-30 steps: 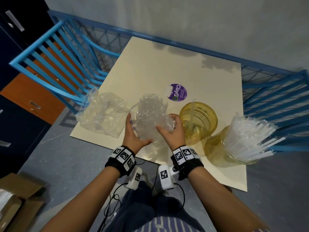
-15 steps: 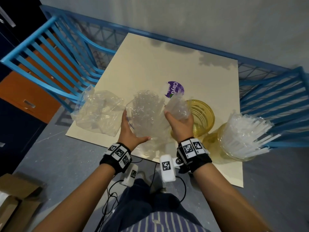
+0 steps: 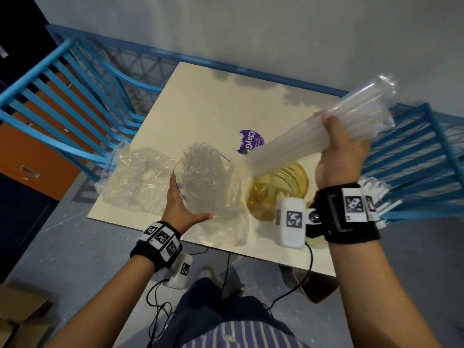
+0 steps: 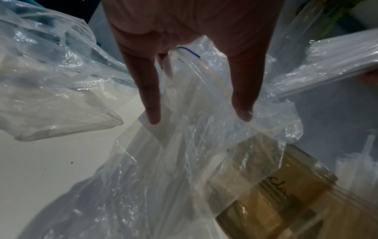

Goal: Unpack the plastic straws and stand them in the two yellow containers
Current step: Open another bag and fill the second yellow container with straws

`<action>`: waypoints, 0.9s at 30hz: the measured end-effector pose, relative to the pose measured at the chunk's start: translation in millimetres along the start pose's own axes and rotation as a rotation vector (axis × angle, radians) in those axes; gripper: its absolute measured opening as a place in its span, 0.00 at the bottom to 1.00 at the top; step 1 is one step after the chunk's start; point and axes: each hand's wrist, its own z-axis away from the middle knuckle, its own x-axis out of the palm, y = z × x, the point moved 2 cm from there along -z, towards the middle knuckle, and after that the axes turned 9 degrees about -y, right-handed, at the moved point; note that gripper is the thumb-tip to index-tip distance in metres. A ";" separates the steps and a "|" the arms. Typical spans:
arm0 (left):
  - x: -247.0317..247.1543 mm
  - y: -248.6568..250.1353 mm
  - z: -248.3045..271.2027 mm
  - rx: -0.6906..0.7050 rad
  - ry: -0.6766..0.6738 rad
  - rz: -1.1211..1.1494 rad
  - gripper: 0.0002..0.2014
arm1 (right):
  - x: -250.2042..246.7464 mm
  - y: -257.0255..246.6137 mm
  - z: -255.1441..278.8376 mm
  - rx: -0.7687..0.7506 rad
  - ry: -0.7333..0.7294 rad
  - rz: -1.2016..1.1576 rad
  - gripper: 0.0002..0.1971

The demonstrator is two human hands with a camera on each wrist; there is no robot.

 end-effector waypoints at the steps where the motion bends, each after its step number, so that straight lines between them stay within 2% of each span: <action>1: 0.3 0.5 -0.3 -0.002 -0.004 -0.003 0.73 | -6.5 -4.8 -4.0 -0.029 0.030 -0.003 0.19; 4: 1.5 2.7 0.5 -0.002 -0.013 -0.014 0.74 | -23.9 -3.1 -10.8 -0.078 0.066 0.059 0.19; 7: 0.7 2.9 0.9 -0.010 -0.013 -0.033 0.74 | -34.7 33.6 -14.6 -0.016 0.061 0.195 0.22; 10: -0.5 2.5 2.8 -0.012 -0.030 -0.045 0.74 | -42.2 82.2 -15.3 0.146 -0.048 0.534 0.33; 13: -1.6 1.5 4.1 -0.023 -0.047 -0.029 0.74 | -49.8 103.7 -15.5 0.156 -0.138 0.738 0.43; 15: -1.8 2.4 5.9 -0.023 -0.053 -0.037 0.74 | -50.0 102.9 -14.5 0.085 -0.144 0.763 0.45; 17: -1.1 1.5 7.1 -0.021 -0.058 -0.018 0.74 | -43.4 95.1 -8.3 -0.059 -0.168 0.770 0.43; 19: -0.2 1.1 9.0 -0.030 -0.066 -0.006 0.74 | -28.9 88.8 6.6 -0.185 -0.271 0.730 0.36; 20: 0.2 1.0 9.9 -0.030 -0.067 -0.002 0.74 | -21.0 89.6 16.1 -0.202 -0.351 0.693 0.34; 22: 1.1 1.2 10.9 -0.029 -0.078 0.029 0.75 | -6.3 99.7 36.9 -0.152 -0.519 0.636 0.36; 24: 3.0 1.7 12.1 -0.032 -0.088 0.070 0.74 | 0.8 120.2 54.2 -0.046 -0.637 0.619 0.42; 27: 7.0 0.9 12.5 -0.033 -0.092 0.094 0.71 | 3.3 156.3 67.6 0.070 -0.684 0.643 0.48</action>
